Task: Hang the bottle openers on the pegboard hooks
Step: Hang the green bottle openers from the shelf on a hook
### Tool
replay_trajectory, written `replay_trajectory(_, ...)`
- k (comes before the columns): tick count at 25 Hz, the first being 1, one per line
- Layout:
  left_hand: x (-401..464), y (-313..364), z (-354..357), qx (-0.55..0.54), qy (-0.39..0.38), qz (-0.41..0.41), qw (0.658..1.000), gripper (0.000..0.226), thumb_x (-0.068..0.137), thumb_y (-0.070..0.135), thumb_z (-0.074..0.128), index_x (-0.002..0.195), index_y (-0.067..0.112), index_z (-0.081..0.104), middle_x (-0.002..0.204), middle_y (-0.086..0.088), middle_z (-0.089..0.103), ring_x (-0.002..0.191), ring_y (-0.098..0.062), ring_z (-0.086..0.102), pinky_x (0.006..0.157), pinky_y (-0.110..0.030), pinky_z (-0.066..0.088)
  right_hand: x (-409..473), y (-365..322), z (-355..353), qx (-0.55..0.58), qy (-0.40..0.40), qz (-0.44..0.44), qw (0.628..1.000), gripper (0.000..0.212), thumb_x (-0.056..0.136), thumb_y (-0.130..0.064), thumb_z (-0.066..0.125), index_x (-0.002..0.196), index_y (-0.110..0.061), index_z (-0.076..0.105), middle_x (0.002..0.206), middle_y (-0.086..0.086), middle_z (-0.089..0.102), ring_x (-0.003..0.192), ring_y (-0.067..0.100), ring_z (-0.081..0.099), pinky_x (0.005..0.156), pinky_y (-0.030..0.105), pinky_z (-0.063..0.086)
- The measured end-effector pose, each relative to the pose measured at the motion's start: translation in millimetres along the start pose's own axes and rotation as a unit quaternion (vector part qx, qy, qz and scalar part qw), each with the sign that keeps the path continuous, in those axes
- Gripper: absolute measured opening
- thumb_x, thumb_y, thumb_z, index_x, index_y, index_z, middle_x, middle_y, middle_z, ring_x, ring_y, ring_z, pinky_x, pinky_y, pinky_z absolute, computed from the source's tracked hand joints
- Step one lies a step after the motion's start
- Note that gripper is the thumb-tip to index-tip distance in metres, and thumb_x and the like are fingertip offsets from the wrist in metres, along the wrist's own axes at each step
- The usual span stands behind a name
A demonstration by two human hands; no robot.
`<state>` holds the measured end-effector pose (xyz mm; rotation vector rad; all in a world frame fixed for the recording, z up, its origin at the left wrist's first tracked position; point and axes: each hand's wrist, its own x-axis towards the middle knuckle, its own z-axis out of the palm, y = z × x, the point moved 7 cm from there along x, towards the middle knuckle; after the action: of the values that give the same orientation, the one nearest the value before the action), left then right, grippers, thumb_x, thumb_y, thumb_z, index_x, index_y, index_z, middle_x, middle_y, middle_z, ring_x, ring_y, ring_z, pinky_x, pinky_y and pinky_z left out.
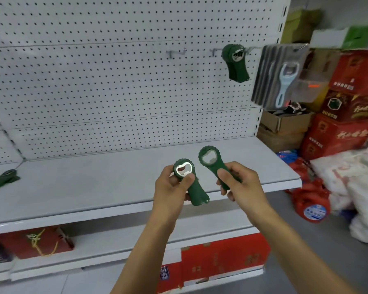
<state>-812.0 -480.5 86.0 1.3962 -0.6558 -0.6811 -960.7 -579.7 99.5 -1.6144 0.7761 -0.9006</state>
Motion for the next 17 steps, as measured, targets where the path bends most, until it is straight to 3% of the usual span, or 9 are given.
replay_trajectory(4,18,19,47,-0.005,-0.013,0.013,1.000,0.031,0.090,0.014,0.064,0.118,0.022,0.053,0.103,-0.003,0.074,0.094,-0.021,0.070,0.076,-0.040,0.061,32,-17,-44,0.013,0.039,-0.028,0.999,0.011,0.095,-0.016,0.056,0.089,-0.010,0.062,0.067,0.001,0.061,0.055,0.011,0.053,0.049,0.022,0.040)
replay_trajectory(14,110,60,96,-0.012,-0.037,0.069,0.997,0.031,0.088,0.010,0.066,0.114,0.022,0.056,0.104,0.002,0.072,0.090,-0.016,0.069,0.067,-0.029,0.060,151,-95,-94,0.063,0.127,-0.152,0.978,0.011,0.095,-0.017,0.057,0.086,-0.020,0.063,0.068,0.001,0.061,0.055,0.012,0.053,0.046,0.023,0.038)
replay_trajectory(17,136,68,102,-0.017,-0.044,0.084,0.995,0.030,0.088,0.009,0.066,0.114,0.021,0.056,0.100,0.004,0.072,0.081,-0.009,0.069,0.063,-0.025,0.058,177,-113,-105,0.084,0.153,-0.185,0.967,0.010,0.095,-0.016,0.056,0.087,-0.016,0.062,0.067,0.001,0.060,0.053,0.012,0.051,0.043,0.023,0.036)
